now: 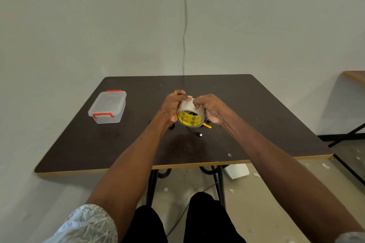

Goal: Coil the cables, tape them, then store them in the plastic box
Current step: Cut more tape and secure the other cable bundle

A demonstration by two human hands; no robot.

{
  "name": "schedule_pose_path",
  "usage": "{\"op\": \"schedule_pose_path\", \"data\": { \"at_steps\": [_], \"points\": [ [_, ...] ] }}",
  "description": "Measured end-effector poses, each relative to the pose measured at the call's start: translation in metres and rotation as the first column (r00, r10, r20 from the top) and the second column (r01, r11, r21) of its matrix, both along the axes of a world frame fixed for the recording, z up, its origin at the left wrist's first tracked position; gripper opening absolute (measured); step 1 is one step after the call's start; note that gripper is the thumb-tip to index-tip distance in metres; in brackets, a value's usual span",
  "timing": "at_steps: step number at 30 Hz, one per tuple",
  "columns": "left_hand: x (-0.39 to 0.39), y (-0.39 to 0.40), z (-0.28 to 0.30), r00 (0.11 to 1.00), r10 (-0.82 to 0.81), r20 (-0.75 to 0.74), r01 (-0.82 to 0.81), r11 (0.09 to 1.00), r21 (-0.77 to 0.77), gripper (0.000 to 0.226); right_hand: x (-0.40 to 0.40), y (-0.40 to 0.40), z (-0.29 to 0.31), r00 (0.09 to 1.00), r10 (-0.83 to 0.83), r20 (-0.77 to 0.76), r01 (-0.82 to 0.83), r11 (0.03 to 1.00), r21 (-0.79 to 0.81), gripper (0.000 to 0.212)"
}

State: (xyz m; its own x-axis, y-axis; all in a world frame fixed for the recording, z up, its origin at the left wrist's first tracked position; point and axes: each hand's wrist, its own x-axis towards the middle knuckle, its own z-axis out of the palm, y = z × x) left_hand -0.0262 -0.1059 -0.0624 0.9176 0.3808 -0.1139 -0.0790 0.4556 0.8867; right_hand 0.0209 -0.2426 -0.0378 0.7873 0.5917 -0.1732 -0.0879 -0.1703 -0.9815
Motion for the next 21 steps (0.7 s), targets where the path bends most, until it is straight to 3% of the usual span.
{"op": "schedule_pose_path", "data": {
  "at_steps": [2, 14, 17, 21],
  "points": [
    [-0.001, -0.001, -0.001, 1.0, 0.004, 0.003, -0.003, 1.0, -0.009, 0.025, 0.002, 0.0, -0.001, 1.0, -0.003, -0.003, 0.003, 1.0, 0.013, 0.025],
    [0.0, -0.002, -0.007, 1.0, -0.006, -0.021, 0.005, 1.0, -0.017, 0.025, 0.004, -0.002, -0.004, 1.0, -0.011, -0.008, 0.011, 1.0, 0.007, 0.026],
    [0.0, -0.003, -0.006, 1.0, -0.004, -0.021, 0.004, 1.0, -0.011, 0.024, 0.006, 0.0, -0.009, 0.997, -0.005, 0.081, 0.011, 0.997, -0.079, 0.013],
    [-0.001, 0.0, -0.003, 0.999, -0.026, -0.027, 0.026, 1.0, -0.003, 0.022, 0.005, -0.007, -0.009, 0.992, 0.075, 0.103, -0.069, 0.996, -0.058, 0.022]
  ]
}}
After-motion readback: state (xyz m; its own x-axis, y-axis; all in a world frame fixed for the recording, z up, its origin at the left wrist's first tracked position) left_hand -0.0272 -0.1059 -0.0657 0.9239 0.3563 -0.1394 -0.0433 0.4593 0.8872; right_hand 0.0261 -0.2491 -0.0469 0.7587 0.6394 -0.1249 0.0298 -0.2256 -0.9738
